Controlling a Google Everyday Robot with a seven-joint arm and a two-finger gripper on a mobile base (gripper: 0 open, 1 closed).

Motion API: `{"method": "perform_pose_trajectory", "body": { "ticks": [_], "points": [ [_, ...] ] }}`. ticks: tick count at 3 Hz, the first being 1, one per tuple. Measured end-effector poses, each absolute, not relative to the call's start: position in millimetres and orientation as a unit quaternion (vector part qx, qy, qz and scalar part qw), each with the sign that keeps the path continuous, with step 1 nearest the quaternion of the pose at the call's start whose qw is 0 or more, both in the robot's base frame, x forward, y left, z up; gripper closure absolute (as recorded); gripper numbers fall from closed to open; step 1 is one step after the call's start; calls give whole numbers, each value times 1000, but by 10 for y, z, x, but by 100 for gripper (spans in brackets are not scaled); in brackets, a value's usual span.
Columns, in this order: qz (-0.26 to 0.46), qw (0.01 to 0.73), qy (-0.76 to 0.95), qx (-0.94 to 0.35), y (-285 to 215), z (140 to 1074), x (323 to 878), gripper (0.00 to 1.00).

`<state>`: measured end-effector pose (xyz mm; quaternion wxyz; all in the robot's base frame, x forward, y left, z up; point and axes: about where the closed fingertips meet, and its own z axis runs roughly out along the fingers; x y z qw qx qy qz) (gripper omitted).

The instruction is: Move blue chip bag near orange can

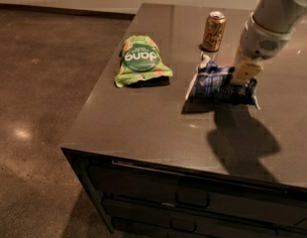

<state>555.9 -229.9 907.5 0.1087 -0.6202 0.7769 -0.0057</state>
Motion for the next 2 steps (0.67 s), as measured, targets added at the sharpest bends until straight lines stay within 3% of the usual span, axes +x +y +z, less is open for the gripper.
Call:
{"method": "perform_pose_trajectory", "body": {
  "ticks": [2],
  "points": [
    [-11,102,814,-572,-2531,8955,6480,100]
  ]
}}
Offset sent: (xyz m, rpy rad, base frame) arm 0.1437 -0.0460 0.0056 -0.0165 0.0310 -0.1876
